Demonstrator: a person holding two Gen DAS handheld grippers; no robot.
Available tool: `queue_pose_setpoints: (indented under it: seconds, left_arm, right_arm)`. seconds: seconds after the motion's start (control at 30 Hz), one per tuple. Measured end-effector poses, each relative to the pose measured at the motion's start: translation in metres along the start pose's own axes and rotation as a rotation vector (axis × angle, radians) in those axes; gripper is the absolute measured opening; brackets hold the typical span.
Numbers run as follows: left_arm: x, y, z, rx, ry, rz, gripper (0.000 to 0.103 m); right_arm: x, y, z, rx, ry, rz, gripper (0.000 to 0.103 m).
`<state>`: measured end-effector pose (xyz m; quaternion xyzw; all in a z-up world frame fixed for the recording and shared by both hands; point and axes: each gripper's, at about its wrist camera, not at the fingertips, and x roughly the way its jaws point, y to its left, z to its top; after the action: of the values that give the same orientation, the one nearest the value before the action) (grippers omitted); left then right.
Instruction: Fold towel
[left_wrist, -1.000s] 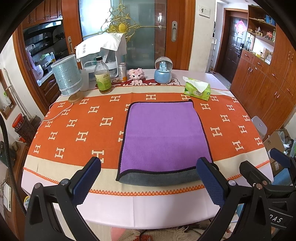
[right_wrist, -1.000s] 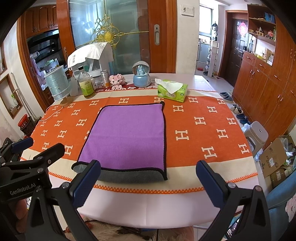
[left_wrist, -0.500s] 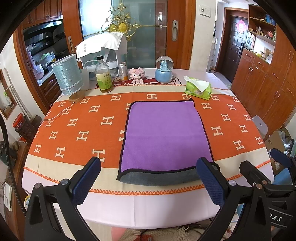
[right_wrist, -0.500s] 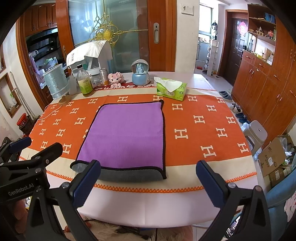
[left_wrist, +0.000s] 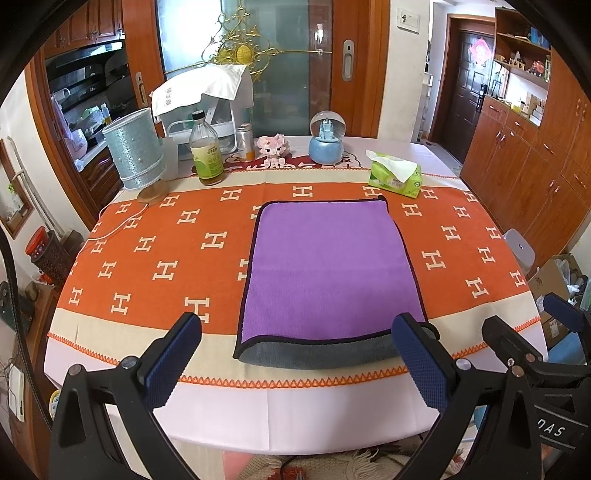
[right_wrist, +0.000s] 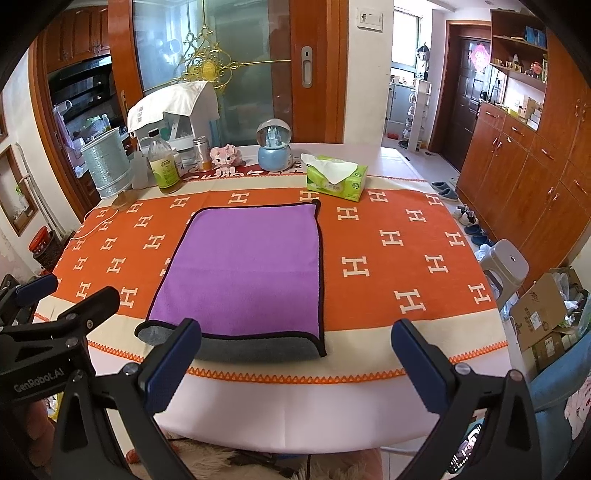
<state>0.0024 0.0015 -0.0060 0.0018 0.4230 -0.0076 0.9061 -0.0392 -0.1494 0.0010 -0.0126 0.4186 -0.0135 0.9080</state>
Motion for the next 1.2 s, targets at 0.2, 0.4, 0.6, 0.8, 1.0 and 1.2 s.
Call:
queue_pose_setpoints:
  seconds: [0.2,0.4,0.6,0.8,1.0,1.2]
  left_arm:
    - [-0.001,0.007,-0.008,-0.004,0.000,-0.002,0.102]
    - [-0.001,0.009,-0.009,-0.011,-0.002,0.001,0.102]
    - [0.001,0.020,-0.007,-0.022,-0.008,-0.005,0.102]
    - [0.008,0.025,0.004,0.015,-0.031,-0.023,0.102]
    - [0.025,0.040,0.009,0.015,-0.035,-0.010,0.102]
    - [0.053,0.059,0.010,0.005,0.012,0.007,0.102]
  right_arm:
    - [-0.001,0.000,0.001,0.001,-0.006,-0.018,0.103]
    - [0.000,-0.001,0.004,0.000,-0.004,-0.028,0.103]
    - [0.001,0.000,0.007,-0.002,-0.014,-0.040,0.103]
    - [0.008,-0.001,0.010,-0.017,-0.009,-0.053,0.103]
    - [0.027,-0.010,0.013,-0.024,-0.007,-0.106,0.103]
    - [0.051,-0.023,0.011,-0.038,0.024,-0.110,0.103]
